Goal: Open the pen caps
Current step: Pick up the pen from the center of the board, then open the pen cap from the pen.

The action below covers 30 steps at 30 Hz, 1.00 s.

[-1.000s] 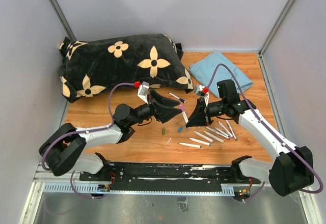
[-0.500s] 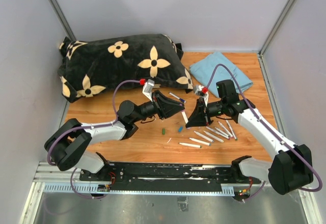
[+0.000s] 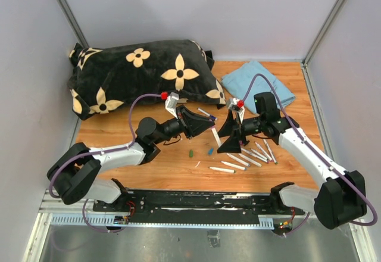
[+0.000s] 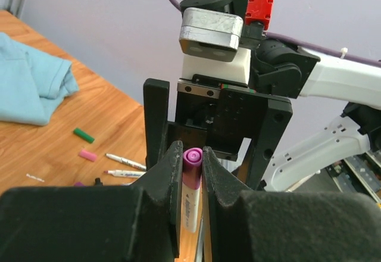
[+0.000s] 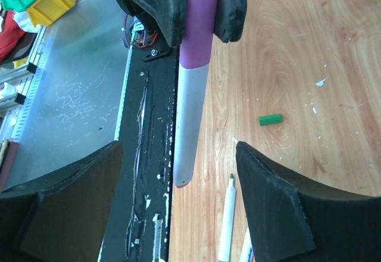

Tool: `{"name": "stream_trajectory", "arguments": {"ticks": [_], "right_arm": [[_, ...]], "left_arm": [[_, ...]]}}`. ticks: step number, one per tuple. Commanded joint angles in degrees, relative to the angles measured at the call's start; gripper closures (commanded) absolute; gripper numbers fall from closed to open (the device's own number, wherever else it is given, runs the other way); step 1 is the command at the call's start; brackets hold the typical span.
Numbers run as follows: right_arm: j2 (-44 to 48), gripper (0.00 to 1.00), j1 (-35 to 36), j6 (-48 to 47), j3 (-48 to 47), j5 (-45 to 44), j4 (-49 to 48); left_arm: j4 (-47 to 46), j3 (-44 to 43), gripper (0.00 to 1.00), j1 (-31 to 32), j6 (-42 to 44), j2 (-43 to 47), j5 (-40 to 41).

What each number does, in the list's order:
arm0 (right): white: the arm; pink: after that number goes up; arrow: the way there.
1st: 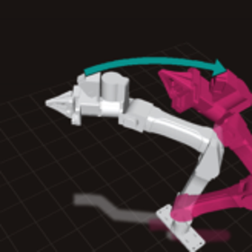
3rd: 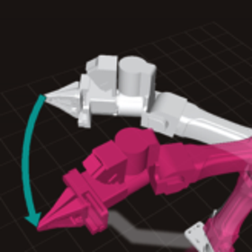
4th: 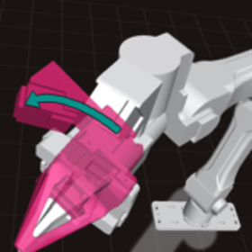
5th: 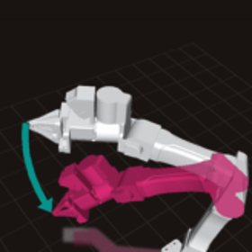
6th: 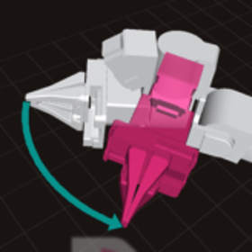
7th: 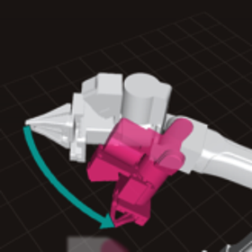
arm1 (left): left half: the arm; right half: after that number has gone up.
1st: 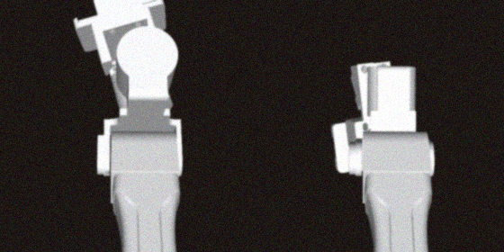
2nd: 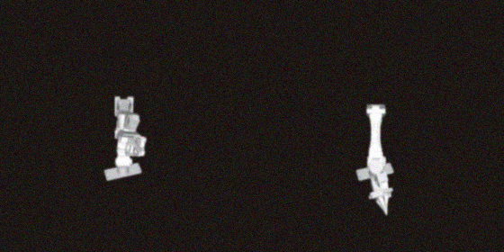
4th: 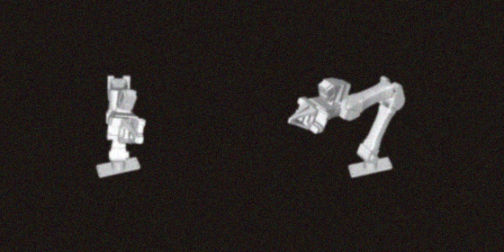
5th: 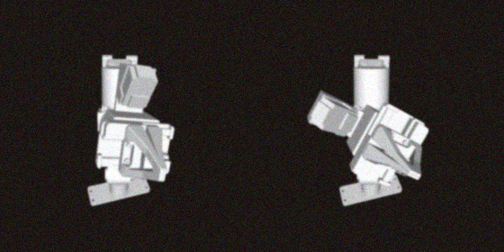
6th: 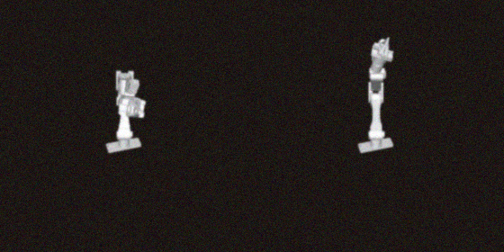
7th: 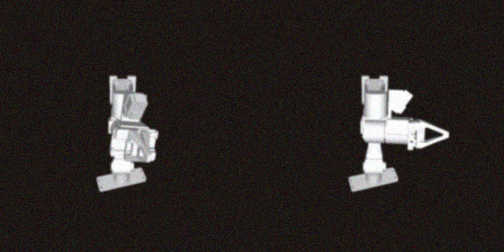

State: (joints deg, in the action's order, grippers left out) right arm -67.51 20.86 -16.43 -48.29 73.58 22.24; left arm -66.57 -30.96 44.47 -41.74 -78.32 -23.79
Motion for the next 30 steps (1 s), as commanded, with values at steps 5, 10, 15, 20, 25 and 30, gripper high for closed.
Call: {"name": "stream_trajectory", "arguments": {"ticks": [5, 10, 15, 20, 25, 30], "right_arm": [[4.37, 0.21, 0.75, 14.99, 5.61, -0.97, -18.66], [6.12, 0.26, 0.94, 18.54, 6.75, -3.33, -22.54], [6.42, 0.38, 0.96, 19.93, 6.74, -3.42, -23.16], [6.20, 0.61, 1.01, 20.56, 6.69, -2.87, -23.33], [5.70, 0.90, 1.32, 20.23, 6.34, -2.00, -22.76], [5.25, 0.99, 2.51, 16.03, 4.71, 0.33, -17.38]], "left_arm": [[-1.40, 0.99, 1.00, 3.24, 1.77, 2.12, 5.91], [-3.57, 1.69, 1.00, 4.20, 1.68, 1.13, 7.20], [-4.66, 2.05, 1.00, 4.22, 1.49, 0.23, 7.59], [-5.86, 2.04, 1.00, 4.22, 1.09, -0.70, 7.23], [-8.99, 2.90, 1.00, 4.14, 1.20, -0.42, 8.86], [-8.56, 3.20, 1.00, 2.62, 3.95, 3.26, 12.91]]}}
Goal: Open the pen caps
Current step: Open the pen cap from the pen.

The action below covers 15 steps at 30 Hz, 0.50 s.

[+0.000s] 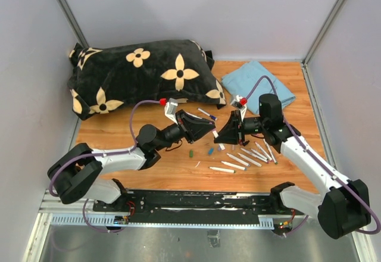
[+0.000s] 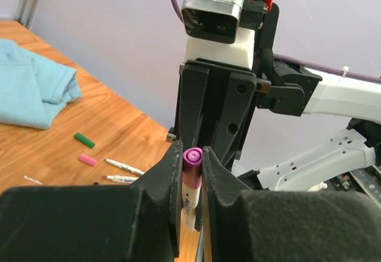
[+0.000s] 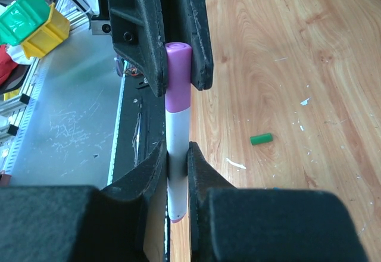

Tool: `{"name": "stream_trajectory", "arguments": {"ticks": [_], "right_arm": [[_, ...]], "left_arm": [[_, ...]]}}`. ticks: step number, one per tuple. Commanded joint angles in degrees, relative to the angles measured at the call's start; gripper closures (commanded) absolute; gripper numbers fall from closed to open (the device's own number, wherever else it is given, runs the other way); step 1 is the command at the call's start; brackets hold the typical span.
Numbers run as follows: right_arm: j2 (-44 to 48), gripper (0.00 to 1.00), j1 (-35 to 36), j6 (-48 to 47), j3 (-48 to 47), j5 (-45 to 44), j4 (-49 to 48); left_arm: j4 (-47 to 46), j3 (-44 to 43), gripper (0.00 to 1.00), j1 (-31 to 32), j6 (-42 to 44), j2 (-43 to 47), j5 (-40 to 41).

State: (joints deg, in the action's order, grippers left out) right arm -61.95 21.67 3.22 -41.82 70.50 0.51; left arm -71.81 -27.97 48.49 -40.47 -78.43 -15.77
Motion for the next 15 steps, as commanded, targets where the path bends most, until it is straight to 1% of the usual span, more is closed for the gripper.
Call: {"name": "stream_trajectory", "arguments": {"ticks": [1, 7, 15], "right_arm": [[-0.54, 0.99, 1.90, -4.18, -2.07, 4.09, 4.91], [-0.96, 0.99, 2.80, -4.78, -2.36, 6.06, 6.15], [-0.99, 0.99, 3.93, -5.82, -2.28, 6.36, 7.11]], "left_arm": [[-3.40, 0.19, 1.00, -2.31, 2.49, 4.35, 5.37], [-3.10, 0.19, 1.00, -8.63, 1.08, 10.36, 8.54], [-1.17, 1.14, 1.00, -13.37, -0.51, 16.55, 9.95]]}}
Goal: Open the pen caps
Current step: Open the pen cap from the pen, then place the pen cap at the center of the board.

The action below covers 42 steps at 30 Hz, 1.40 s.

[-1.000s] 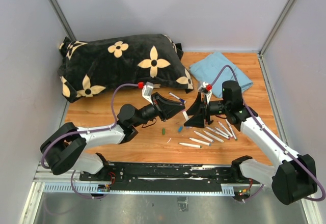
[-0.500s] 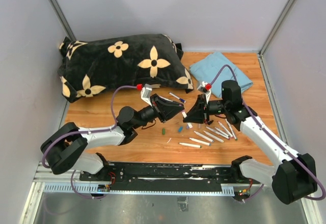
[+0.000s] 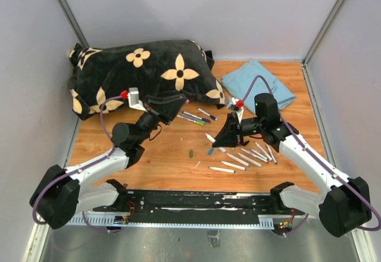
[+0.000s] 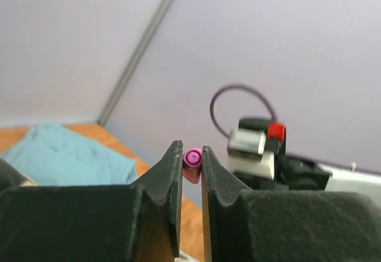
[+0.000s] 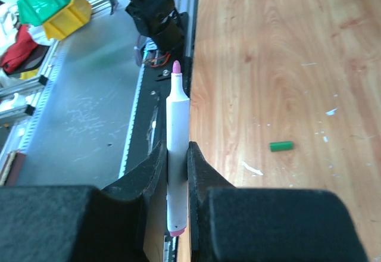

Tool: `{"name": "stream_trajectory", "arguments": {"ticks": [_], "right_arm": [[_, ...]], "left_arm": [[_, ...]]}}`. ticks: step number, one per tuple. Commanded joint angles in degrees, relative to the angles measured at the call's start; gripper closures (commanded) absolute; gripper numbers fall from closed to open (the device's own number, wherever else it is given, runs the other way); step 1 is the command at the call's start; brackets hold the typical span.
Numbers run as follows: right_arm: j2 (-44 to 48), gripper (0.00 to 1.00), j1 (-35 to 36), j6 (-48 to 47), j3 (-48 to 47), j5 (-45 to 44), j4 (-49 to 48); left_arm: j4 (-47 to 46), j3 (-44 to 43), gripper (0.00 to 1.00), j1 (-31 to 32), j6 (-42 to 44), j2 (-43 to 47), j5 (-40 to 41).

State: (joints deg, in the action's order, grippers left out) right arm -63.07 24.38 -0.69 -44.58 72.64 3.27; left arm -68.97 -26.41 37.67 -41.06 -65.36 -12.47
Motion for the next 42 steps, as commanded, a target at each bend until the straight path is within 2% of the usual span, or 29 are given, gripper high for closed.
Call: {"name": "stream_trajectory", "arguments": {"ticks": [1, 9, 15, 25, 31, 39, 42], "right_arm": [[0.13, 0.99, 1.34, -2.01, 0.50, 4.26, 4.45], [0.43, 0.99, 1.99, -4.43, 0.47, 3.13, 6.53], [1.39, 0.99, 3.91, -10.52, 0.43, -0.75, 11.92], [0.00, 0.97, 11.39, -20.83, -0.23, -11.09, 20.53], [-1.58, 0.97, 14.33, -22.00, -0.52, -15.83, 22.07], [-7.99, 0.97, 21.99, -22.55, -1.82, -27.84, 25.16], [-9.94, 0.89, 24.86, -21.33, -1.01, -31.98, 24.42]], "left_arm": [[-3.72, -0.13, 1.00, -2.98, -0.02, 4.21, 6.78], [-0.81, 2.53, 1.00, -4.87, -0.59, 8.58, 6.81], [6.01, 6.11, 1.00, -5.06, 0.55, 13.26, 5.40], [20.89, 13.59, 1.00, -5.06, 1.43, 24.03, 5.12], [26.36, 18.88, 1.00, -5.04, -0.15, 29.64, 6.12], [37.13, 21.94, 1.00, -5.00, -3.83, 32.83, 8.67], [40.61, 22.28, 1.00, -5.06, -5.81, 32.53, 10.41]]}}
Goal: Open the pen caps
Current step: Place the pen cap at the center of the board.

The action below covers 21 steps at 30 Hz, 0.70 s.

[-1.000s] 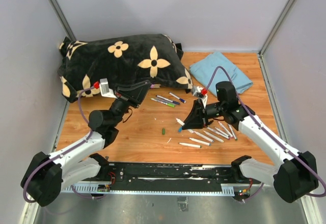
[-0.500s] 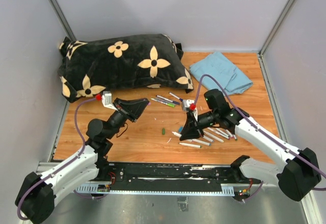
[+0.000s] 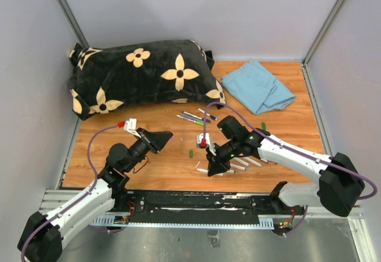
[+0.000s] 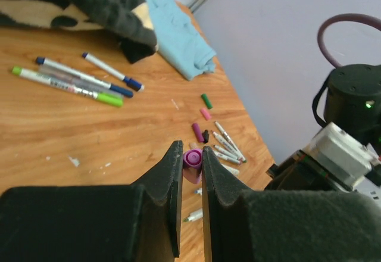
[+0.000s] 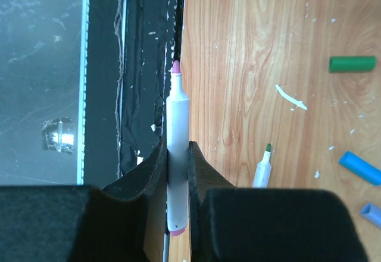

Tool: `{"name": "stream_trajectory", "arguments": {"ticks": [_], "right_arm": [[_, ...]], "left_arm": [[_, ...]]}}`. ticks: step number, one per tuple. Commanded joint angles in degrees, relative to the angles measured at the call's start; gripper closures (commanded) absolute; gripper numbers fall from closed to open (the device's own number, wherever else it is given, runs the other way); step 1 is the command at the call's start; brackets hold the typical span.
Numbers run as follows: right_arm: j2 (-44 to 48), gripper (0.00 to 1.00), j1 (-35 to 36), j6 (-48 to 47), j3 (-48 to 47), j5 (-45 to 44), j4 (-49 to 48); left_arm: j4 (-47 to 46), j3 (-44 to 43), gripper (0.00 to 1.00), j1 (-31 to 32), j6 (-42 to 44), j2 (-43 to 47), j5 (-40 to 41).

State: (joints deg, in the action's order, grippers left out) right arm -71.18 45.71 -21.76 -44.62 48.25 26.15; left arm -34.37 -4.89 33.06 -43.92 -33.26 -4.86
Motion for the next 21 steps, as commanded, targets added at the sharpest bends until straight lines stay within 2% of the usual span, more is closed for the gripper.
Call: {"name": "stream_trajectory", "arguments": {"ticks": [1, 9, 16, 21], "right_arm": [[-2.42, 0.88, 4.26, 0.00, -0.71, -8.83, 1.38], [-9.76, 0.90, 9.33, 0.93, -2.60, -20.39, 0.26], [-12.07, 0.88, 11.31, 2.66, -2.85, -24.98, -2.87], [-15.36, 0.87, 12.94, 3.34, -4.43, -29.42, -3.33]], "left_arm": [[6.79, 0.90, 1.00, -0.41, -3.87, -0.06, 3.56], [9.52, -0.32, 1.00, -0.37, -9.53, -8.83, 6.52], [10.98, -2.61, 1.00, -0.36, -11.72, -18.70, 5.40], [11.04, -2.81, 1.00, -0.36, -13.42, -21.78, 5.00]]}}
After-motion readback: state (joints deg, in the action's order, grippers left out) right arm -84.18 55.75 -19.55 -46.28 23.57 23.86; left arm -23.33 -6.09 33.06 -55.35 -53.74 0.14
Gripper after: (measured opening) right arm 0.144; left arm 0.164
